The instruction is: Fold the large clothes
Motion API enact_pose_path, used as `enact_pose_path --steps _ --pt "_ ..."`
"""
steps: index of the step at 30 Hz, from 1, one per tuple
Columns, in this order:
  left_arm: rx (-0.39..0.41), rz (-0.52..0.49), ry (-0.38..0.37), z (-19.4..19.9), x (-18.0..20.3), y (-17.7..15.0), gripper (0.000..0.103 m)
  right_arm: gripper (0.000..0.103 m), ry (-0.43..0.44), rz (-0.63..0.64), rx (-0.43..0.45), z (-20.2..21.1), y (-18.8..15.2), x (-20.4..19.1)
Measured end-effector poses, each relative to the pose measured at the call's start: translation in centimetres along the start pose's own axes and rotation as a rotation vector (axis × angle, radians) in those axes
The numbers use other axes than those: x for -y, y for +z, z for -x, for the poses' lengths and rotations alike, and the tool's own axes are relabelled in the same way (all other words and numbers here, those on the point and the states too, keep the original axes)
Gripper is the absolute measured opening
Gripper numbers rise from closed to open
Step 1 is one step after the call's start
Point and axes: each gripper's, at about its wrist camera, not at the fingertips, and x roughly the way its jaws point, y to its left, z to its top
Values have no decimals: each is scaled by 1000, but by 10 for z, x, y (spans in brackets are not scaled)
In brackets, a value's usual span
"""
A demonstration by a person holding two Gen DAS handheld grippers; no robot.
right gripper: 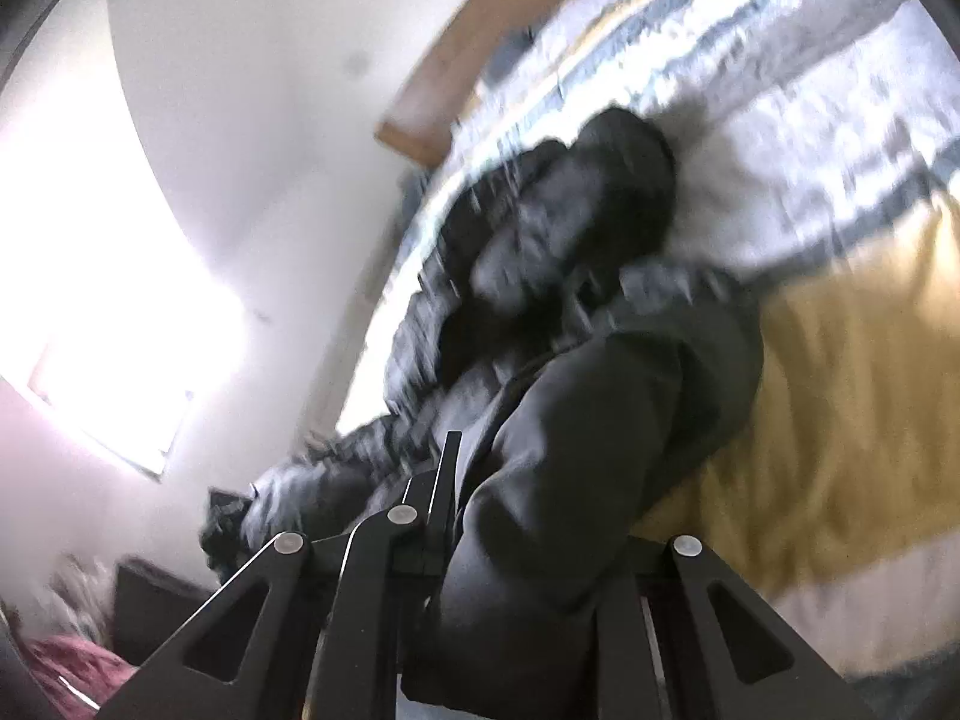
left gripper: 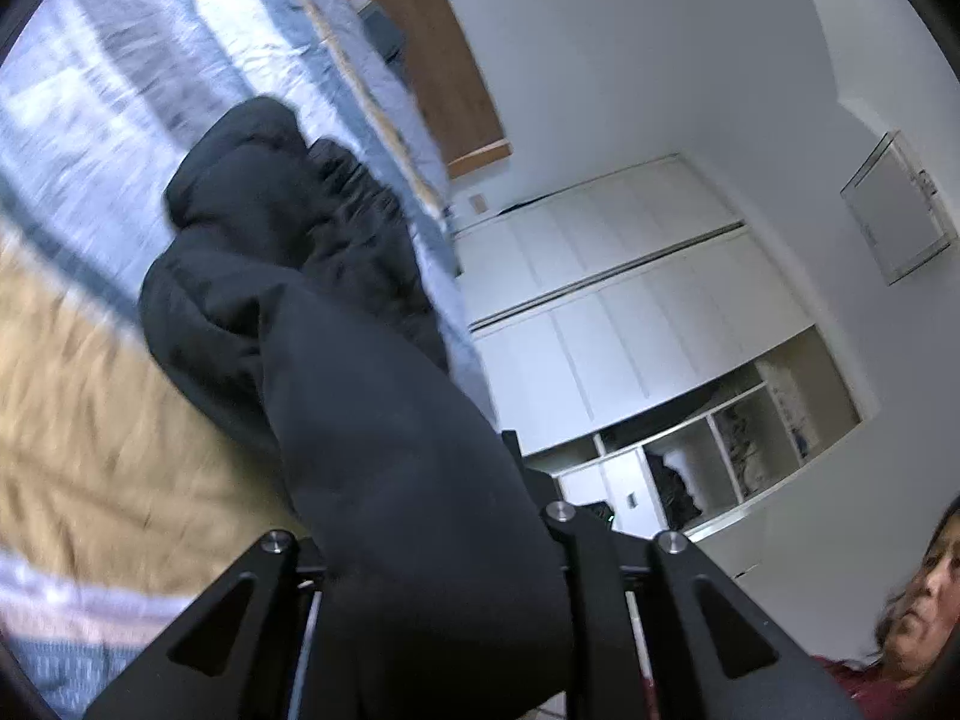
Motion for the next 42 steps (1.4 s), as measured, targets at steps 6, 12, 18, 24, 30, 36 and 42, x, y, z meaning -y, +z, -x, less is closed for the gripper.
enact_pose_path --steps 6,12,18,24,30,36,42 --pt "70 36 -94 -18 8 68 14 15 75 -61 153 0 63 -5" --pt "161 112 -175 -52 -4 146 14 15 183 -150 276 -28 134 -2" --pt "238 203 -160 -100 -41 228 14 16 206 -292 353 -83 201 20" --pt "279 294 -56 -162 -105 305 15 20 103 -396 391 -148 260 54" --pt "229 361 150 -230 -194 354 15 22 -60 -451 376 -212 299 104" --pt "199 378 98 -258 -239 363 18 18 -140 -462 362 -246 305 141" --pt "218 391 -13 -237 -228 351 45 33 -158 -444 338 -247 308 140"
